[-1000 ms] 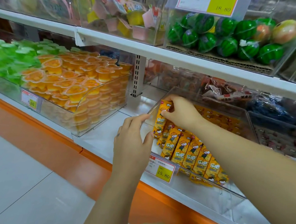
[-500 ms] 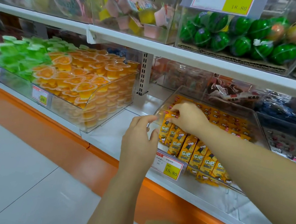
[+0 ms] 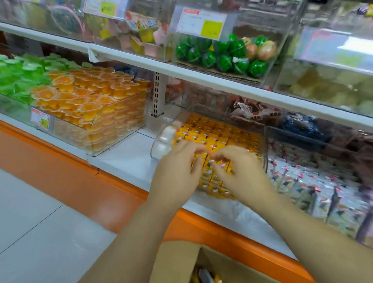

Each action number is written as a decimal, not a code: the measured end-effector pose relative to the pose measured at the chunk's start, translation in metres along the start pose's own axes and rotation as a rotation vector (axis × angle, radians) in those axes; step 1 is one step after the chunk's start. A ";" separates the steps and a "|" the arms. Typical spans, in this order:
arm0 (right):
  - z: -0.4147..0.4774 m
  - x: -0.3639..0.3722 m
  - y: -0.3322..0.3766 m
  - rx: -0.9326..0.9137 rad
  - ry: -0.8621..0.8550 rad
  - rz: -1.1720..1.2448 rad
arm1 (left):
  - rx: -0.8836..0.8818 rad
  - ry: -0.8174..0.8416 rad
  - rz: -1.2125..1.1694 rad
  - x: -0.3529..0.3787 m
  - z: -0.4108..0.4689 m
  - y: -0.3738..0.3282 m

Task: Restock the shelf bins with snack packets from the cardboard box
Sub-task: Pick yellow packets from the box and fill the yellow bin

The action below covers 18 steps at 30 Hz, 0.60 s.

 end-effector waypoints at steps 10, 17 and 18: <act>-0.185 0.040 -0.051 0.266 0.029 0.282 | 0.064 0.399 0.016 0.107 -0.063 -0.055; -0.310 0.126 -0.123 0.597 0.267 0.442 | -0.166 0.601 -0.040 0.195 -0.135 -0.037; -0.322 0.138 -0.130 0.634 0.305 0.466 | -0.203 0.630 -0.075 0.213 -0.145 -0.028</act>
Point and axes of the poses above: each hand's wrist, its own z-axis towards the middle knuckle, its own x-axis out of the palm, y = z × x, the point moved 7 cm from there along z, towards the middle knuckle, and after that the axes turned 15 degrees about y, right-handed, at the moved point
